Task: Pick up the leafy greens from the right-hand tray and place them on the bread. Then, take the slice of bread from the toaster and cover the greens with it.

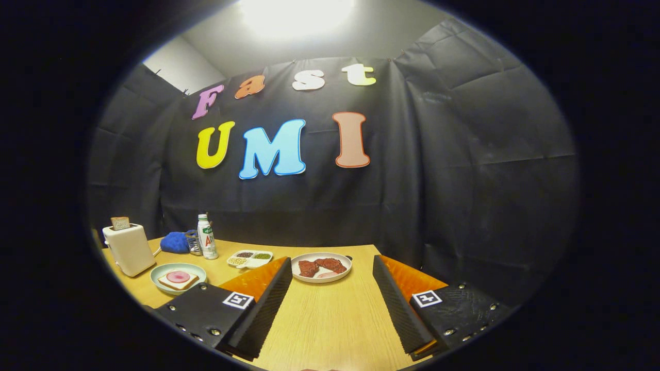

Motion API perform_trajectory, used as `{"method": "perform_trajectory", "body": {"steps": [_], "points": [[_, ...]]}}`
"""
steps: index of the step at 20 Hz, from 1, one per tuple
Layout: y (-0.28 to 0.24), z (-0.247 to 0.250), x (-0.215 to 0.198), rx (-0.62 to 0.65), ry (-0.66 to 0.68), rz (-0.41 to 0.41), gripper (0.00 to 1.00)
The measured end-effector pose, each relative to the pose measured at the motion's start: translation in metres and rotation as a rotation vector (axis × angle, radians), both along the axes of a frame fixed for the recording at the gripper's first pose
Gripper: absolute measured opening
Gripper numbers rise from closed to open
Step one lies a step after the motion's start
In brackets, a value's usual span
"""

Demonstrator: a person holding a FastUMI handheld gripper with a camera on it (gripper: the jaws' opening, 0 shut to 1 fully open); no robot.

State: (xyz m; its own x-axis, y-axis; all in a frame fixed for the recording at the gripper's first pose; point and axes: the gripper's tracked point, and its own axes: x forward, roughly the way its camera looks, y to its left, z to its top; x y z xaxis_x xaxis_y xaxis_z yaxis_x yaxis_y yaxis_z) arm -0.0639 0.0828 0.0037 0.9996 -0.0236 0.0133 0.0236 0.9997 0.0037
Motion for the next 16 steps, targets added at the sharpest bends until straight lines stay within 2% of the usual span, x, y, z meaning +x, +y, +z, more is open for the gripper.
{"method": "perform_trajectory", "body": {"steps": [4,5,7,16], "points": [[0.017,0.001,-0.011,0.0,0.011,-0.002,0.96],[0.024,0.0,-0.011,-0.027,0.015,0.02,0.96],[0.026,-0.008,-0.008,-0.053,0.02,0.014,0.96],[0.079,-0.028,0.002,-0.025,0.063,0.128,0.96]]}}
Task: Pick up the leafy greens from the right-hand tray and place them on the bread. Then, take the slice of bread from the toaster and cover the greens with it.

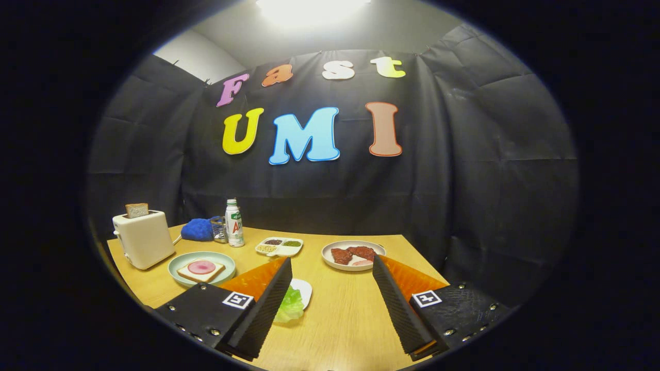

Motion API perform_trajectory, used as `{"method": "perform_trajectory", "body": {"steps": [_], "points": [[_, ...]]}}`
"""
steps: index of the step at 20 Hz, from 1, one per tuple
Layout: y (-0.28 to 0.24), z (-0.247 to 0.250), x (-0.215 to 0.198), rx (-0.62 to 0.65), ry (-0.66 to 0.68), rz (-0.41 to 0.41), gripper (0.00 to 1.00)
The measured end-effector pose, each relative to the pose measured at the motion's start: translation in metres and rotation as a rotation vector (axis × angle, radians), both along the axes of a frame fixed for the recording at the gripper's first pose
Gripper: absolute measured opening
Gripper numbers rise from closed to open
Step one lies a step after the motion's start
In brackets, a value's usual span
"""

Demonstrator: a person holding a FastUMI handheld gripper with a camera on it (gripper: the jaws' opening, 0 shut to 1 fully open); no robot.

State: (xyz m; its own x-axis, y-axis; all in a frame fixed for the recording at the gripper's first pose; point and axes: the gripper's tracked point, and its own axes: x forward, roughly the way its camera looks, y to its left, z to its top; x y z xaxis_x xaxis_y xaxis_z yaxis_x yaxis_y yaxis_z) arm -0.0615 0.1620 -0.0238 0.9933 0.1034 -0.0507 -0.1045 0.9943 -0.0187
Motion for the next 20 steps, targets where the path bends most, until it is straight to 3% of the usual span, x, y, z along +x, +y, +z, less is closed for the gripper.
{"method": "perform_trajectory", "body": {"steps": [7,12,15,20], "points": [[0.045,-0.048,0.014,0.011,0.135,0.115,0.96],[0.043,-0.067,0.024,0.01,0.185,0.088,0.96],[0.048,-0.097,0.025,-0.013,0.298,0.086,0.96],[0.054,-0.117,0.031,-0.007,0.375,0.091,0.96]]}}
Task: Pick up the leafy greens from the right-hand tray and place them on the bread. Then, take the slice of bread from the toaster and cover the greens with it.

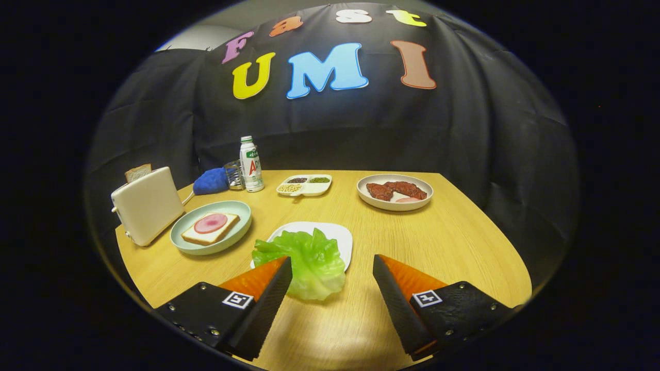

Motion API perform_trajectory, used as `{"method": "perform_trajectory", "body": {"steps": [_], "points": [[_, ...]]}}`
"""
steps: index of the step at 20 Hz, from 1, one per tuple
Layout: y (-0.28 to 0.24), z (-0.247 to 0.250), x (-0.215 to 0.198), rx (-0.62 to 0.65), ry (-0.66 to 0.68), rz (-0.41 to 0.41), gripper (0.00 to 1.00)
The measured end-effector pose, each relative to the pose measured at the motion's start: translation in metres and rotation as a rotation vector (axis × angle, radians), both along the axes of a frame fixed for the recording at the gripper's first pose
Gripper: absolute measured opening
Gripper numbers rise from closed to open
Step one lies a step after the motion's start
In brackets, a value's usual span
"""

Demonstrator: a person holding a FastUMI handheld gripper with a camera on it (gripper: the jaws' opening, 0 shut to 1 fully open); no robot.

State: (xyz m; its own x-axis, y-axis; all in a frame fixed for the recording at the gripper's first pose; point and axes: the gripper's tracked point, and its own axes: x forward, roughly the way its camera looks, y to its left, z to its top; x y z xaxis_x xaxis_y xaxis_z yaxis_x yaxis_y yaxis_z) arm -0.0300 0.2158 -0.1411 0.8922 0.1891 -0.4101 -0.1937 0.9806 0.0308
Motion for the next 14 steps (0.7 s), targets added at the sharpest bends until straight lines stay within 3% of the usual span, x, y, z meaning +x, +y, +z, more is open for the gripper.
{"method": "perform_trajectory", "body": {"steps": [9,12,14], "points": [[0.018,-0.028,0.007,-0.113,0.081,0.038,0.94],[0.023,-0.034,0.006,-0.112,0.111,0.049,0.8],[0.025,-0.04,0.009,-0.126,0.125,0.055,0.79]]}}
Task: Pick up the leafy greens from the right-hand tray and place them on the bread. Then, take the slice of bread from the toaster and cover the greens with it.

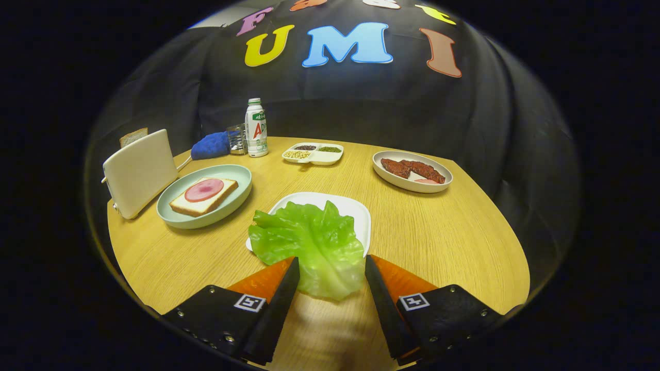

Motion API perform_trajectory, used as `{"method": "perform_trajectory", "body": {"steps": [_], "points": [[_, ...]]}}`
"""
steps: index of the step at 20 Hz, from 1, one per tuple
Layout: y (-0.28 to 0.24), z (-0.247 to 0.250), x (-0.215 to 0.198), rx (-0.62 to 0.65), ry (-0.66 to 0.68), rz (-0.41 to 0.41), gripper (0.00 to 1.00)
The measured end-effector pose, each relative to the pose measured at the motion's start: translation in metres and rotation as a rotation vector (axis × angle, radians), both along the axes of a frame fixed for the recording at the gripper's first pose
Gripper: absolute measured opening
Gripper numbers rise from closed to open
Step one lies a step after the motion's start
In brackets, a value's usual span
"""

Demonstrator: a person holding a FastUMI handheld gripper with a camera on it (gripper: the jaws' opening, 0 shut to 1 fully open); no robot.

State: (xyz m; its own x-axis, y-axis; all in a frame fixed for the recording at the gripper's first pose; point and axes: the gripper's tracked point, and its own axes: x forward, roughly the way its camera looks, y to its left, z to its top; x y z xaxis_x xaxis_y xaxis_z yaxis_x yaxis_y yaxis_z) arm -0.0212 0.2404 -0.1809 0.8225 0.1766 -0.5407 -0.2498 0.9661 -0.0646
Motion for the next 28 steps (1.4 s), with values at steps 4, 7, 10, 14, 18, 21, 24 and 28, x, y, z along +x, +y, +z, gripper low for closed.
{"method": "perform_trajectory", "body": {"steps": [4,7,10,14,18,21,24,28], "points": [[-0.001,-0.003,-0.006,-0.049,0.03,0.024,0.52],[-0.003,0.001,0.0,-0.051,0.002,0.01,0.29],[0.001,0.009,-0.006,0.016,0.0,0.018,0.06],[0.002,0.03,-0.009,0.029,-0.075,0.025,0.06],[0.005,0.049,-0.009,0.098,-0.131,0.014,0.06],[0.011,0.065,-0.009,0.131,-0.184,0.009,0.06],[0.013,0.074,-0.008,0.097,-0.209,0.012,0.06],[0.027,0.088,-0.009,0.098,-0.227,0.035,0.06]]}}
